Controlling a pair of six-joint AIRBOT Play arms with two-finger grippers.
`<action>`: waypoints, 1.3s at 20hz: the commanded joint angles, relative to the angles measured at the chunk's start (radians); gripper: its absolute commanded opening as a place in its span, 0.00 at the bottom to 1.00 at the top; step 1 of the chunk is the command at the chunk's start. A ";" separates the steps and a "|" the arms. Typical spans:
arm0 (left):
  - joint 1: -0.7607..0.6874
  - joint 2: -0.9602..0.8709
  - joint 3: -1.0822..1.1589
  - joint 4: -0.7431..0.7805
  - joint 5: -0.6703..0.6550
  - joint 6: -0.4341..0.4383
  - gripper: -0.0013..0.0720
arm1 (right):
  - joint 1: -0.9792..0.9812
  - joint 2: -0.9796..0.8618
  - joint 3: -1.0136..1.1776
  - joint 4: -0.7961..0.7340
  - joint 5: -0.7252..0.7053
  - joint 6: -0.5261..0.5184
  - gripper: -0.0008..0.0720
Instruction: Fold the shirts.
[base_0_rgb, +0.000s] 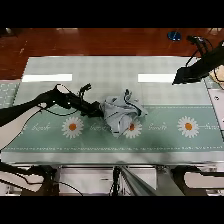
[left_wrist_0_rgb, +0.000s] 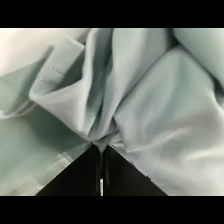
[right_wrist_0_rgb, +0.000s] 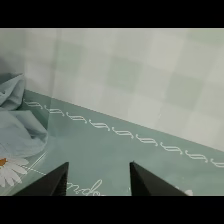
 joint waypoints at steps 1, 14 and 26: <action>0.004 -0.001 0.011 -0.058 -0.056 0.065 0.05 | -0.003 -0.011 -0.001 0.004 -0.014 -0.017 0.64; 0.007 -0.001 0.018 -0.058 -0.126 0.090 0.05 | -0.034 -0.032 -0.549 0.377 -0.225 -0.240 0.74; 0.007 -0.001 0.018 -0.058 -0.171 0.083 0.05 | 0.171 -0.150 -0.575 0.534 -0.328 -0.284 0.38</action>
